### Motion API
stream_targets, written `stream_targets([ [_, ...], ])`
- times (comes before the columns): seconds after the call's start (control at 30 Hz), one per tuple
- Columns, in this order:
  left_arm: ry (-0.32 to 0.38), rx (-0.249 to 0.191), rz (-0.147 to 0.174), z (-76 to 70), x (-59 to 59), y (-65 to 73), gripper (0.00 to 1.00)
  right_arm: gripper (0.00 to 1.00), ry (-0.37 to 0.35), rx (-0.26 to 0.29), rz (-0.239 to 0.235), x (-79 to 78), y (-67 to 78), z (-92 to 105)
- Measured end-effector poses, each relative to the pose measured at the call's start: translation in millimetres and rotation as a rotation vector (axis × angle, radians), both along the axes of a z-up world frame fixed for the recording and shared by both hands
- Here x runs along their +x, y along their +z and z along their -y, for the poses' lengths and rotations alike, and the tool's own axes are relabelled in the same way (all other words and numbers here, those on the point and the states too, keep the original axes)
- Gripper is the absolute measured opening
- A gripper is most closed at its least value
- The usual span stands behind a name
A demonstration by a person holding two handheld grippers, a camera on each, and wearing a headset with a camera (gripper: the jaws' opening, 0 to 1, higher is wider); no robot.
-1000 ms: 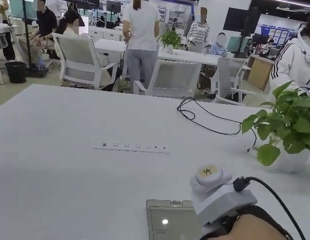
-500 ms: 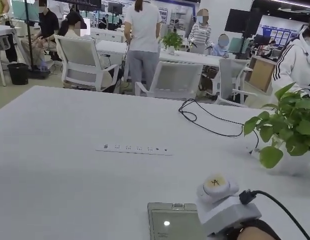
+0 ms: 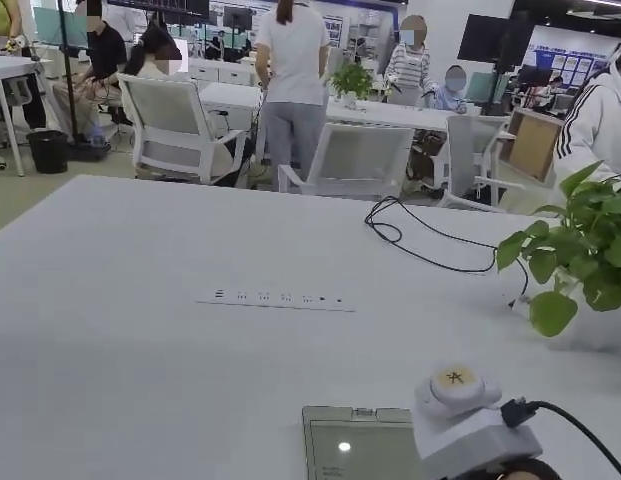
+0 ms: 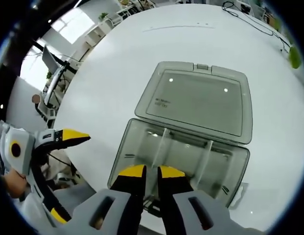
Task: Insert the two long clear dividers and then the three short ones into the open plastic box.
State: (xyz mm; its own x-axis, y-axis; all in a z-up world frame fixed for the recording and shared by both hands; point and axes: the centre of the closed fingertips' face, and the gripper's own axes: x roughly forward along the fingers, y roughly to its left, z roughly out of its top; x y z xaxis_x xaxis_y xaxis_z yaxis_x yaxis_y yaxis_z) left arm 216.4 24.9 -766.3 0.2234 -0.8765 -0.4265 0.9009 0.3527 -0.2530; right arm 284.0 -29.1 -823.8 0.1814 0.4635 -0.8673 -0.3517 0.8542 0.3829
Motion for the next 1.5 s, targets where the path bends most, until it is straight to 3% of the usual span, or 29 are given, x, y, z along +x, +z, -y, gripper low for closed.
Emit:
stream_targets([
  [0.27,0.023,0.007,0.005,-0.2,0.6,4.7,1.00,0.15,-0.057,0.128,0.021,3.6,9.5,-0.9],
  [0.53,0.057,0.019,0.017,-2.8,0.6,12.6,1.00,0.21,-0.113,0.315,0.088,13.7,49.0,3.6],
  [0.73,0.088,0.025,0.030,-4.2,0.4,20.3,1.00,0.26,-0.076,0.390,0.162,15.1,75.0,11.9],
  [0.9,0.112,0.033,0.040,-5.4,-2.0,26.3,1.00,0.32,-0.010,0.408,0.218,11.8,92.3,26.1],
  [0.97,0.124,0.042,0.041,-6.4,-2.1,26.7,1.00,0.35,0.043,0.415,0.271,11.8,99.5,33.0],
  [1.07,0.143,0.042,0.046,-6.3,-3.0,30.3,1.00,0.40,0.101,0.404,0.284,3.9,103.1,44.7],
  [1.3,0.172,0.046,0.059,-4.7,-5.6,35.7,1.00,0.51,0.348,0.307,0.383,-16.9,101.2,70.9],
  [1.5,0.180,0.056,0.063,-2.9,-6.6,35.5,1.00,0.59,0.509,0.244,0.399,-31.0,94.6,84.3],
])
